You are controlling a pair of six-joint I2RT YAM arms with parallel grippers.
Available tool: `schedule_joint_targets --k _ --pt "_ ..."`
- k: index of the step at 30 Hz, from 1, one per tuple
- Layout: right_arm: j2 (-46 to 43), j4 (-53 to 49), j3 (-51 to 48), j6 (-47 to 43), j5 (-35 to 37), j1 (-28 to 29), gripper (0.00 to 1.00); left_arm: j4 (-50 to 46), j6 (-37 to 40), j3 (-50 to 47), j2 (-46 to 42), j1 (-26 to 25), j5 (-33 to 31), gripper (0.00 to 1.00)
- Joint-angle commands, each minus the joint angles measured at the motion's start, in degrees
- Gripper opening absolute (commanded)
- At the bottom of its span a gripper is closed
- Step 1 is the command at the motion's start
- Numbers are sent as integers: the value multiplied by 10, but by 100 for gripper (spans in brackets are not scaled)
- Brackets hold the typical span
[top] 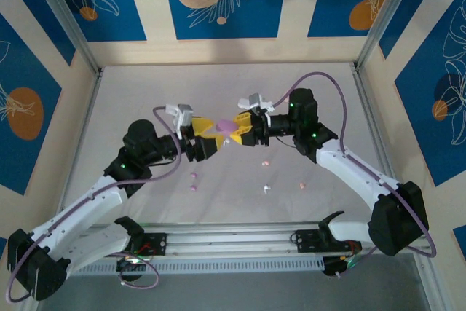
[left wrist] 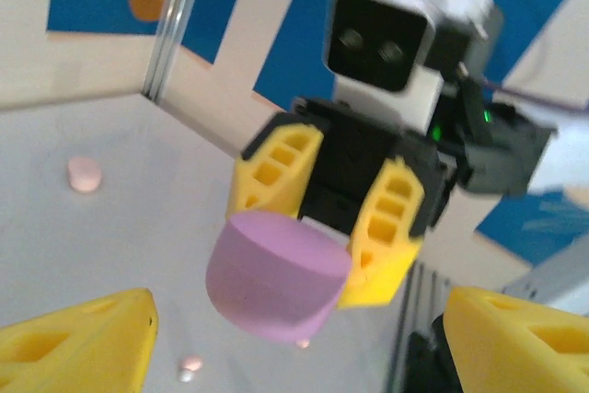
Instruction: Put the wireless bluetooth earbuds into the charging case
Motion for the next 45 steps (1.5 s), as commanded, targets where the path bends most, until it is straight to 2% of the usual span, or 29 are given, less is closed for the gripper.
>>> schedule_joint_targets --k 1,7,13,22,28,32,38,45 --pt "1 -35 26 10 -54 -2 31 14 164 -17 -6 -4 22 80" --pt "2 -43 32 -2 -53 1 31 35 177 -4 15 -4 36 78" --pt "5 -55 38 -21 -43 5 31 49 156 6 34 -4 66 63" --pt "6 -60 35 -46 -34 12 31 85 108 6 46 -4 78 57" --pt "4 -58 35 -46 -33 15 31 84 102 9 53 -4 82 49" --pt "3 -56 35 -43 -32 15 31 75 102 15 58 -4 94 46" --pt "2 -58 35 -46 -31 17 31 78 103 16 60 -5 101 48" --pt "3 -50 38 -31 -35 18 32 68 116 18 64 -8 115 41"
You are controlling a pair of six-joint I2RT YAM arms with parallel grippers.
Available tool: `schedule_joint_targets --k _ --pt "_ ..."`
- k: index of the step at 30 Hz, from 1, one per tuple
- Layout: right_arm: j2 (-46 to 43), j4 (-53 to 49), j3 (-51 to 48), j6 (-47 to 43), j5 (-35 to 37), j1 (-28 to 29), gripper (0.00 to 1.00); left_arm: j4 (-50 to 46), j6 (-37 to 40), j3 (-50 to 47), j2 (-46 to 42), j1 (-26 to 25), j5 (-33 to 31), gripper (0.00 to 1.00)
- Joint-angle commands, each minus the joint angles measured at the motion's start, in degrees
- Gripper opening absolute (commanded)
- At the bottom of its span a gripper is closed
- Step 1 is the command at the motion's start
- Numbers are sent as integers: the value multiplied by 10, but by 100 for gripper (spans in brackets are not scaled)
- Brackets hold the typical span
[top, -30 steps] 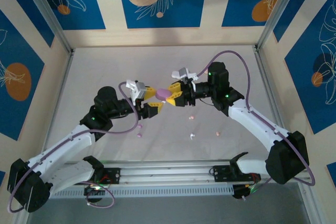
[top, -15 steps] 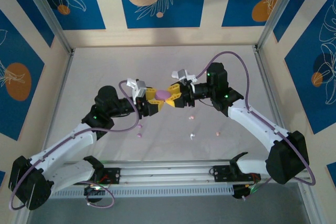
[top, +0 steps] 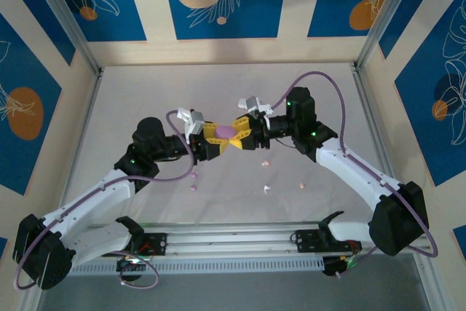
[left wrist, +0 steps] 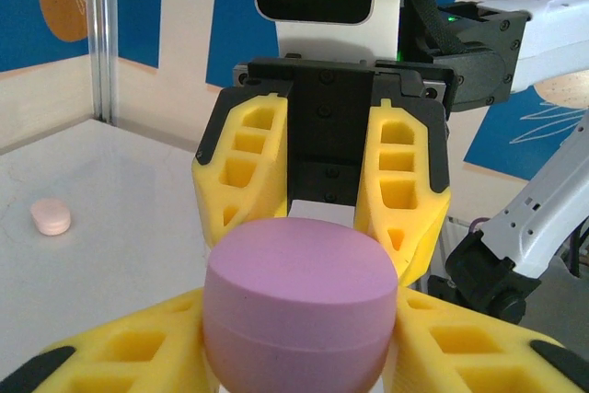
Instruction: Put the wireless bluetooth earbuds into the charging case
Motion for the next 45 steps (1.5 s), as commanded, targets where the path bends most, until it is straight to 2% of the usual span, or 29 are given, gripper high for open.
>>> schedule_joint_targets --k 1,8,19,26,31,37,40,45 --pt "3 2 19 6 -5 4 32 5 16 22 4 -8 30 40" --pt "5 2 28 42 -14 -6 38 -17 54 20 -3 -11 32 30" --pt "15 -25 50 83 4 -17 49 -34 69 21 -9 -12 34 27" --pt "7 -21 47 71 65 -16 53 -39 70 19 -12 -12 33 26" --pt "8 -61 61 12 52 -1 45 -36 65 20 -8 -12 33 27" --pt "5 -98 75 -37 71 14 29 -35 57 20 -6 -12 35 28" --pt "4 -104 82 -44 66 16 16 -36 54 19 -6 -12 33 31" --pt "1 -116 90 -59 66 20 8 -35 49 19 -5 -11 27 37"
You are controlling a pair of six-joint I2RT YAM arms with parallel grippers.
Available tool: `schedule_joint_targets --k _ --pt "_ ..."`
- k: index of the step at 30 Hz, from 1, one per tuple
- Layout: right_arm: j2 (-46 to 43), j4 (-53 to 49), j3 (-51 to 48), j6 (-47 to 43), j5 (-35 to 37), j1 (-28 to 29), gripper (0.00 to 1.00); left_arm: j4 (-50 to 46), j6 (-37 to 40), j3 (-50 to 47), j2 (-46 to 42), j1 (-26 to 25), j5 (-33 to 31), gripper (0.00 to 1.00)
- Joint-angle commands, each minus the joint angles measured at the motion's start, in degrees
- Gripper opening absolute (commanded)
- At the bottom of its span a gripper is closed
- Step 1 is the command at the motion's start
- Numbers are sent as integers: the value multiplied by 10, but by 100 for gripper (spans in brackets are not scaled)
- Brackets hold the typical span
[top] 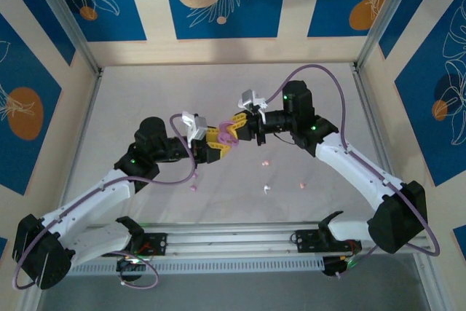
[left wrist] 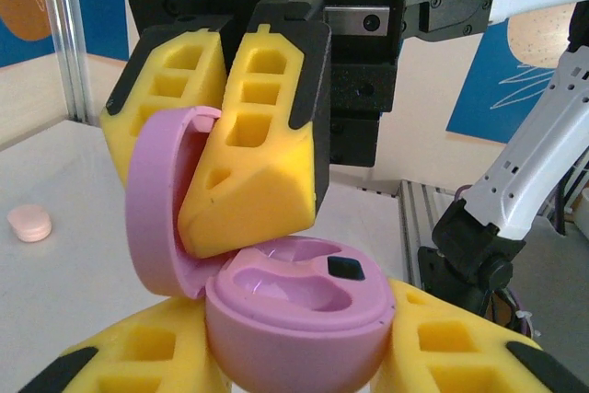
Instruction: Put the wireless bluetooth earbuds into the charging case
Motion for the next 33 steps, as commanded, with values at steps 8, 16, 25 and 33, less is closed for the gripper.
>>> schedule_joint_targets --k 8,16,25,33 --pt "-20 -23 18 -35 25 16 7 14 -26 14 5 -4 -12 55" --pt "-27 -9 8 -35 60 23 7 13 -39 24 18 -7 -5 62" --pt "-31 -4 2 -37 73 25 8 19 -39 27 21 -11 -9 62" --pt "-32 0 -1 -37 82 27 8 22 -40 29 28 -15 -5 57"
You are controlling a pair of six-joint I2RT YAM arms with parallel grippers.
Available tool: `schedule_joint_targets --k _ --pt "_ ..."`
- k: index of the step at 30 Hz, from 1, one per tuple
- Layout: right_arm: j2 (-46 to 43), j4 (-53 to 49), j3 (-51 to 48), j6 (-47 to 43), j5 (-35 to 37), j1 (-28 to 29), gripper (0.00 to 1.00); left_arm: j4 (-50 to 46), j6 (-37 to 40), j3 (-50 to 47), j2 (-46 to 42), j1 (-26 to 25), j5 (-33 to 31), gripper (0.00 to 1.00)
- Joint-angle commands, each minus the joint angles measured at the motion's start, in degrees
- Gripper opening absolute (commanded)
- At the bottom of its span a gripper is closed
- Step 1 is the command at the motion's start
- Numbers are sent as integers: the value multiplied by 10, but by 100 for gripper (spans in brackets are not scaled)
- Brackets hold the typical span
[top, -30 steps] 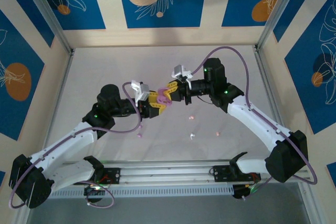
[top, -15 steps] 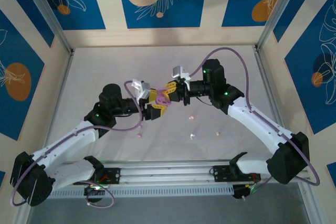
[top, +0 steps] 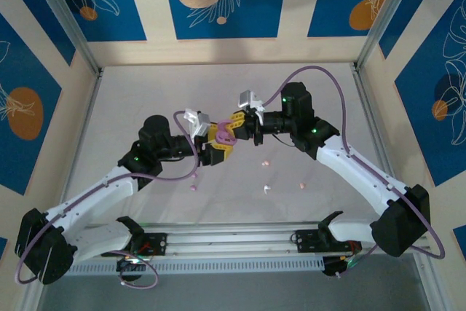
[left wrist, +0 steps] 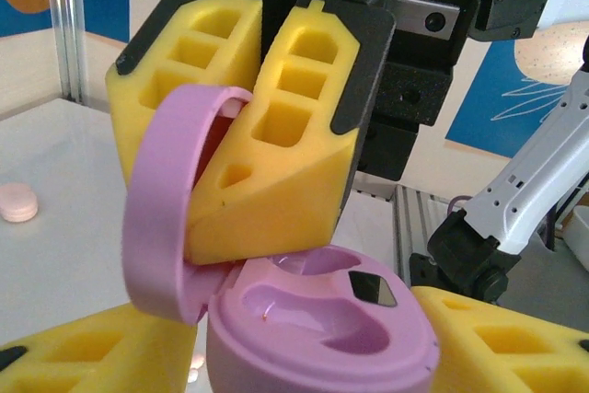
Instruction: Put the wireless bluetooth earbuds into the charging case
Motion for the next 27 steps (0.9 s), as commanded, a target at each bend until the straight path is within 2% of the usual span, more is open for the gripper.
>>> schedule_joint_targets --k 1,16,23,27 --pt "-15 10 -5 -11 7 5 8 14 -2 20 3 -9 2 57" --pt "-18 4 -7 -24 8 8 8 12 2 21 -2 -11 -5 48" --pt "-19 1 -10 -29 13 10 9 18 0 21 -2 -11 -7 58" --pt "-17 1 -10 -32 16 10 9 19 -2 21 -2 -11 -7 59"
